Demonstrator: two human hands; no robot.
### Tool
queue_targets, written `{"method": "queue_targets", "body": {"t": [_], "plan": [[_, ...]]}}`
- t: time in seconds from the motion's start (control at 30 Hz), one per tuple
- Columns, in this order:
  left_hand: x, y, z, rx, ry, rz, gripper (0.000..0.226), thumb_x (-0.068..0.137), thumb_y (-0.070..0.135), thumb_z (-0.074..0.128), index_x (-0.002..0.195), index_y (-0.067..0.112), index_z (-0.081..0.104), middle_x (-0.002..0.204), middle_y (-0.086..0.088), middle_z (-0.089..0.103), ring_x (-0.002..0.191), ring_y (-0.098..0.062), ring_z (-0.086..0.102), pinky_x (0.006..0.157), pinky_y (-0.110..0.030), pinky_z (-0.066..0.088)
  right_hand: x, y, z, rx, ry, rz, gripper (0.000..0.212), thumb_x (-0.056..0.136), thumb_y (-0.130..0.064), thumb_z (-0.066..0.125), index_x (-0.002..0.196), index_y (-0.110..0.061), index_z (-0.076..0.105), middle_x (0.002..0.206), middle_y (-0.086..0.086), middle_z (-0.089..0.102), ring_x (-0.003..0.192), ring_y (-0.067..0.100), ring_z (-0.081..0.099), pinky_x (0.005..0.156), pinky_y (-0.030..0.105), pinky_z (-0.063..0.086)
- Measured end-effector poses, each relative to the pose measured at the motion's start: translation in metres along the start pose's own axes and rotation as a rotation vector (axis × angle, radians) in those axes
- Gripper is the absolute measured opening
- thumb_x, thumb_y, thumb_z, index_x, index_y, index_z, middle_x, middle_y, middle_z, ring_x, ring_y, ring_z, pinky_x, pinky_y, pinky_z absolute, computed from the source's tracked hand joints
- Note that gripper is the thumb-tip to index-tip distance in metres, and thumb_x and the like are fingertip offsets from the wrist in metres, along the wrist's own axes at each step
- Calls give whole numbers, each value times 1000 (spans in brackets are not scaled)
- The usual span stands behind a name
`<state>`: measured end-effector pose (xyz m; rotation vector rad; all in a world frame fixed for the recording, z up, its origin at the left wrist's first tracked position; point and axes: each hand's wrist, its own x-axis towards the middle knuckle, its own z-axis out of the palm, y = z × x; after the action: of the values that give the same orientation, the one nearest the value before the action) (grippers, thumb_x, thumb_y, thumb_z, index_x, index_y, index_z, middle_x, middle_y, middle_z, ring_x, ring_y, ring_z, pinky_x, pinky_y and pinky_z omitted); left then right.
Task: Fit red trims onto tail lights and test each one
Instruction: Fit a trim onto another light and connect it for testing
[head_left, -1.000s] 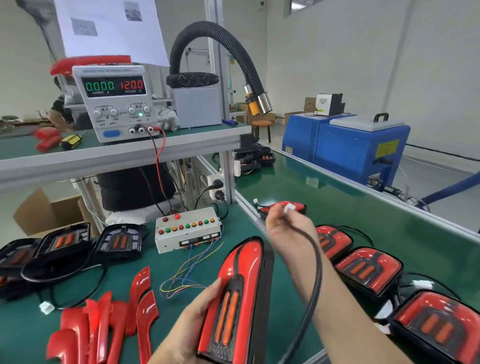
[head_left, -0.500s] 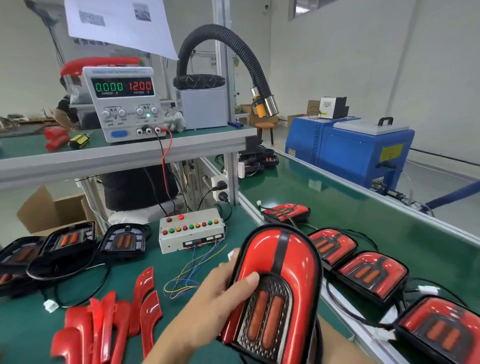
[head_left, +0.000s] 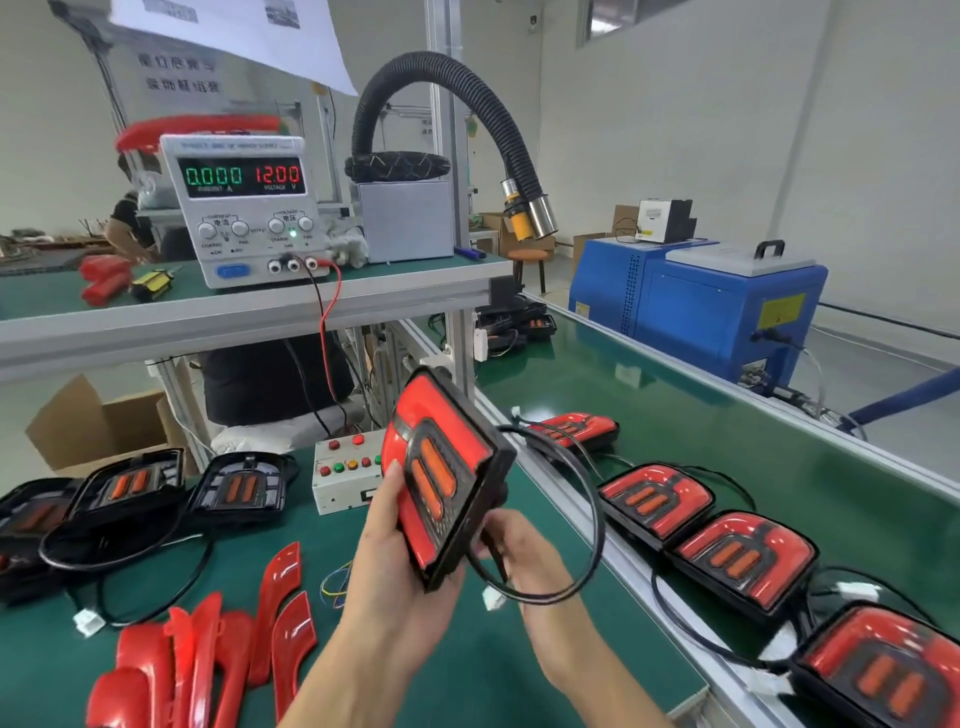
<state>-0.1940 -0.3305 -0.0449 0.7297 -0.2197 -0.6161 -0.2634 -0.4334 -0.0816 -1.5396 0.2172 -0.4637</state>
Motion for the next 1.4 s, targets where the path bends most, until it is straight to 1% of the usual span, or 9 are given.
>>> {"method": "queue_targets", "body": {"t": [0.1, 0.27, 0.47, 0.67, 0.77, 0.9, 1.0, 1.17, 1.4], "plan": [[2, -1, 8, 129, 30, 31, 39, 89, 53, 55, 99, 27, 82, 112, -8, 76, 95, -18, 76, 65, -24, 60, -19, 0, 0, 180, -76, 24, 100, 77, -90, 38, 116, -3, 66, 82, 13, 49, 73, 21, 45, 73, 37, 36], [4, -12, 16, 268, 137, 36, 43, 97, 52, 54, 113, 18, 75, 108, -4, 78, 96, -19, 76, 63, -25, 60, -34, 3, -6, 348, -132, 62, 118, 59, -104, 36, 124, -10, 68, 68, 12, 47, 54, 19, 35, 49, 25, 29], [-3, -31, 19, 361, 162, -51, 43, 100, 51, 52, 128, 22, 65, 117, -3, 75, 109, -23, 72, 106, -52, 47, -33, 7, -13, 106, 249, 106, 67, 88, -72, 36, 69, -8, 48, 59, 13, 37, 48, 17, 33, 47, 26, 25], [0, -25, 13, 415, 95, -181, 42, 97, 47, 55, 119, 15, 71, 110, -6, 77, 100, -20, 75, 89, -40, 52, -27, 13, -47, 53, 202, 231, 68, 112, -33, 30, 60, -18, 72, 61, 8, 68, 39, 13, 47, 41, 20, 38], [1, -21, 7, 513, -44, -307, 50, 85, 50, 60, 118, 15, 74, 114, -10, 76, 105, -25, 74, 87, -39, 55, -27, 14, -65, 41, 87, 287, 54, 110, -23, 37, 72, -12, 75, 66, 12, 70, 46, 17, 57, 46, 24, 46], [5, -11, 1, 691, -204, -369, 43, 83, 49, 62, 108, 19, 78, 116, -13, 75, 106, -28, 73, 83, -35, 60, -21, 1, -80, 296, 24, 420, 72, 99, -72, 30, 103, -23, 81, 107, 17, 76, 88, 33, 75, 75, 43, 59], [10, -7, 0, 821, -289, -338, 44, 87, 47, 63, 120, 19, 71, 116, -6, 75, 107, -25, 73, 86, -32, 59, -23, -1, -86, 365, 26, 478, 82, 87, -87, 28, 118, -29, 76, 129, 12, 70, 121, 31, 67, 106, 53, 50], [15, -4, 12, 1196, -374, -226, 33, 92, 68, 48, 108, 39, 51, 93, 34, 71, 86, 10, 69, 76, -14, 54, -29, 1, -81, 336, 70, 418, 57, 88, -77, 48, 113, -35, 76, 126, 7, 73, 118, 26, 69, 100, 45, 55], [44, -20, 30, 974, 11, -151, 63, 96, 75, 24, 112, 26, 61, 102, -5, 74, 97, -23, 72, 98, -46, 50, -24, 6, -90, 397, 171, 304, 56, 90, -48, 68, 136, -17, 60, 128, 15, 71, 118, 35, 68, 91, 48, 59]]}}
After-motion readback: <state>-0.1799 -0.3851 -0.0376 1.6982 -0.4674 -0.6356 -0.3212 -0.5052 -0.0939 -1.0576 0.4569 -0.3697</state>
